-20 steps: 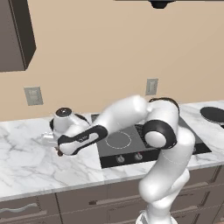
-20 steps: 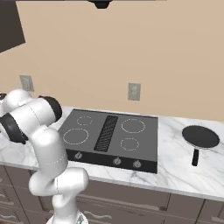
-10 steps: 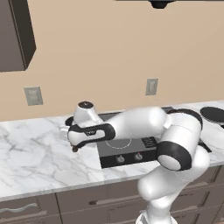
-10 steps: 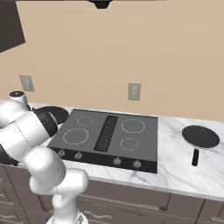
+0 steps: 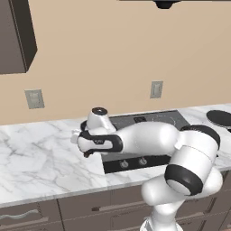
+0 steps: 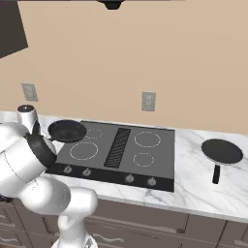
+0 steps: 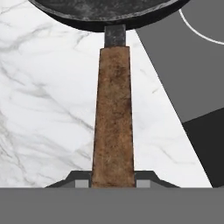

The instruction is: Place both pans onto different burners. Then place the lemon wedge and the steak on different pans.

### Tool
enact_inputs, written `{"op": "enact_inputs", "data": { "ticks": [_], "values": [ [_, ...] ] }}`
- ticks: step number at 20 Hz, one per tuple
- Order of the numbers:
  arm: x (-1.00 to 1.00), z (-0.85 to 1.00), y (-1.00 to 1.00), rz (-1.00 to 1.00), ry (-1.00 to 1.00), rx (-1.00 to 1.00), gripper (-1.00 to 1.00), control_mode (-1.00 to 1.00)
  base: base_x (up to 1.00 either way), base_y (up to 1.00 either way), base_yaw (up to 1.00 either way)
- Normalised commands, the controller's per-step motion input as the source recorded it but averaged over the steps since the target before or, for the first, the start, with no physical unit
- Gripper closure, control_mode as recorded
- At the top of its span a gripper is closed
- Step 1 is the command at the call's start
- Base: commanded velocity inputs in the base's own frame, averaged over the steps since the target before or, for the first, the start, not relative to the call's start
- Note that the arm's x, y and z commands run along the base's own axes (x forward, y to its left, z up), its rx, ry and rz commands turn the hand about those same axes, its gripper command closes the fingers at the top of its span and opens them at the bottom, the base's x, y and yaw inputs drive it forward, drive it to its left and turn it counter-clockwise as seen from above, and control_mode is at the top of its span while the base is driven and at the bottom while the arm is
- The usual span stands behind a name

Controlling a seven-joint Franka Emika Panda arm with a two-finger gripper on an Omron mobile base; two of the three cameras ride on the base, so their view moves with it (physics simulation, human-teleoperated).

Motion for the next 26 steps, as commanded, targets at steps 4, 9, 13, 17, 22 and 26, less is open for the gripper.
{"op": "enact_inputs", "data": {
  "ticks": [4,9,13,17,22,26],
  "values": [
    [0.0,0.0,-0.26,-0.16,0.0,0.0,1.0,-1.0,0.0,0.0,0.0],
    [0.0,0.0,-0.21,-0.18,0.01,0.0,1.0,-1.0,0.0,0.0,0.0],
    [0.0,-0.01,-0.14,-0.12,0.02,0.0,1.0,-1.0,0.0,0.0,0.0],
    [0.0,-0.09,-0.11,-0.1,0.01,0.0,1.0,-1.0,0.0,0.0,0.0],
    [0.0,-0.09,-0.11,-0.13,0.0,-0.01,1.0,-1.0,0.0,0.0,0.0],
    [0.0,-0.07,-0.21,-0.16,0.0,-0.01,1.0,-1.0,0.0,0.0,0.0]
  ]
}}
